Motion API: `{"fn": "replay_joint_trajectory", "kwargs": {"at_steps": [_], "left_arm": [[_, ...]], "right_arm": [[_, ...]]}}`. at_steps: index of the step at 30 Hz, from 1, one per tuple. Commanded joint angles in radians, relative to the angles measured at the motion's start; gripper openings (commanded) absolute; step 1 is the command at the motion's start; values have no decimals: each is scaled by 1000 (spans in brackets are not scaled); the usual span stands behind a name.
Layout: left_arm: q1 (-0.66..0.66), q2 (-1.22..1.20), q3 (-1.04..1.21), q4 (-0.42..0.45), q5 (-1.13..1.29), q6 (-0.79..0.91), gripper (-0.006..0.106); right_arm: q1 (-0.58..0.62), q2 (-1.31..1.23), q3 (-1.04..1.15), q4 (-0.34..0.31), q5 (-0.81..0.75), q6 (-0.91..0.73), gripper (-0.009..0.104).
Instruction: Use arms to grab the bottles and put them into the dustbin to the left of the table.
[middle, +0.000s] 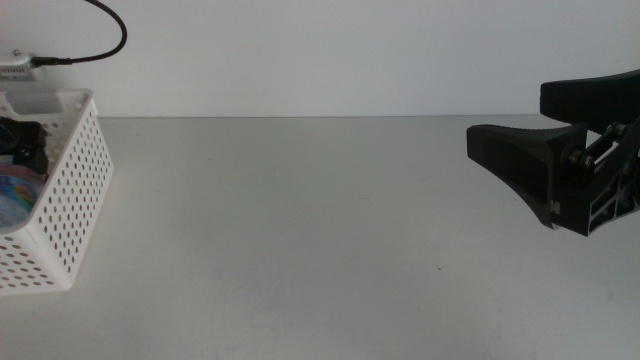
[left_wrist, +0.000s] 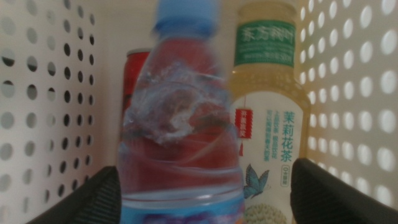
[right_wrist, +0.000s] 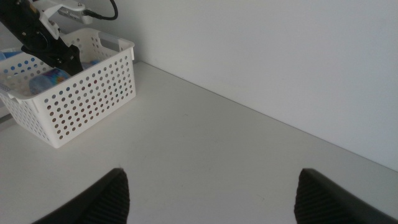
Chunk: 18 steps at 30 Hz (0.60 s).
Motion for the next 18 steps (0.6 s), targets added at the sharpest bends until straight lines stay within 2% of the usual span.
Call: {"fn": "replay_joint_trajectory", "kwargs": {"at_steps": [1, 12, 18], "left_arm": [[-5, -80, -33, -46, 7, 2, 94], [-117, -311, -31, -40, 86, 1, 92], [-189, -473, -2, -41, 44, -26, 92]], "right_arm": [[4, -9, -33, -3, -71, -11, 68], [4, -9, -33, -3, -71, -11, 68], [4, -9, -33, -3, -71, -11, 68]]}}
